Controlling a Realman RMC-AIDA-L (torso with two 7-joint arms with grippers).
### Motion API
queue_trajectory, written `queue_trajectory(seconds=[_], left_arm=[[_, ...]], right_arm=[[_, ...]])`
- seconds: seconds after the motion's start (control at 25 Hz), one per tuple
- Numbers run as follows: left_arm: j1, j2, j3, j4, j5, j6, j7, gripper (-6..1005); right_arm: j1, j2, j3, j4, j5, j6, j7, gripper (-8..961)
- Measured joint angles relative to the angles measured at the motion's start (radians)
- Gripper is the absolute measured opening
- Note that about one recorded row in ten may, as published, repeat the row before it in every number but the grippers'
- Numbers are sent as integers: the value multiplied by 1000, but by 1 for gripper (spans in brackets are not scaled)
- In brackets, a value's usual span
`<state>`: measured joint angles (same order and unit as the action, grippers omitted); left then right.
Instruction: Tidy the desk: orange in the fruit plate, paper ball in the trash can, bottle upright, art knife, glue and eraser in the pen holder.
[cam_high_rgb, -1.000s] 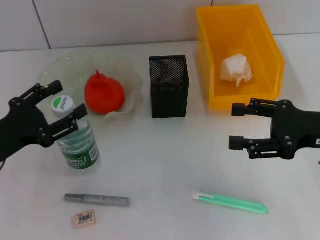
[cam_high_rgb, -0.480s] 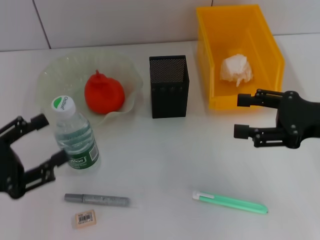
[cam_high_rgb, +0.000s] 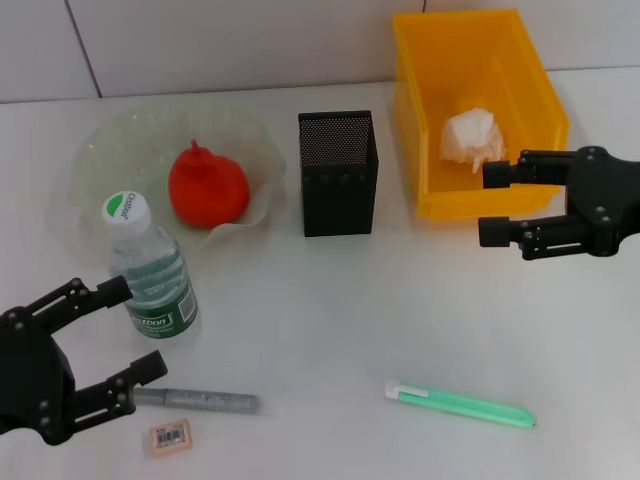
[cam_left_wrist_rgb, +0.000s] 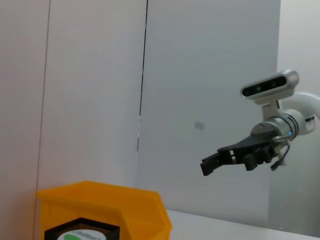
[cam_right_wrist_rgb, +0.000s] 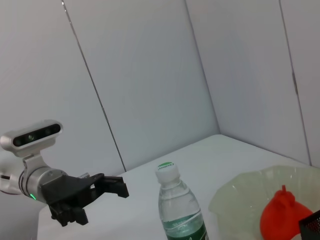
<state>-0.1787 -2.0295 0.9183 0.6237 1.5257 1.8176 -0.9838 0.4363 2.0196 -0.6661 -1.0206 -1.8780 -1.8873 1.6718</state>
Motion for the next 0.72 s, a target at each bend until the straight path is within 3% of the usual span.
queue_trajectory(seconds=[0.24,0.4,0.6,0.68,0.72], left_arm=[[1,-3,4,0,16,6,9,814],[-3,-15,4,8,58,7,11,815],[-3,-17,6,10,83,9,10,815],[-7,-17,5,9,96,8,6,815],[-8,-18,6,9,100,7,5,815]], right_arm=[[-7,3,0,0,-1,-11,1,840],[10,-14,1,-39,-37,-55,67,840],[135,-40,-30,-193,-246,-135,311,840],[257,-54,-134,-250,-406,-192,469,840],[257,-54,-134,-250,-406,-192,469,840]])
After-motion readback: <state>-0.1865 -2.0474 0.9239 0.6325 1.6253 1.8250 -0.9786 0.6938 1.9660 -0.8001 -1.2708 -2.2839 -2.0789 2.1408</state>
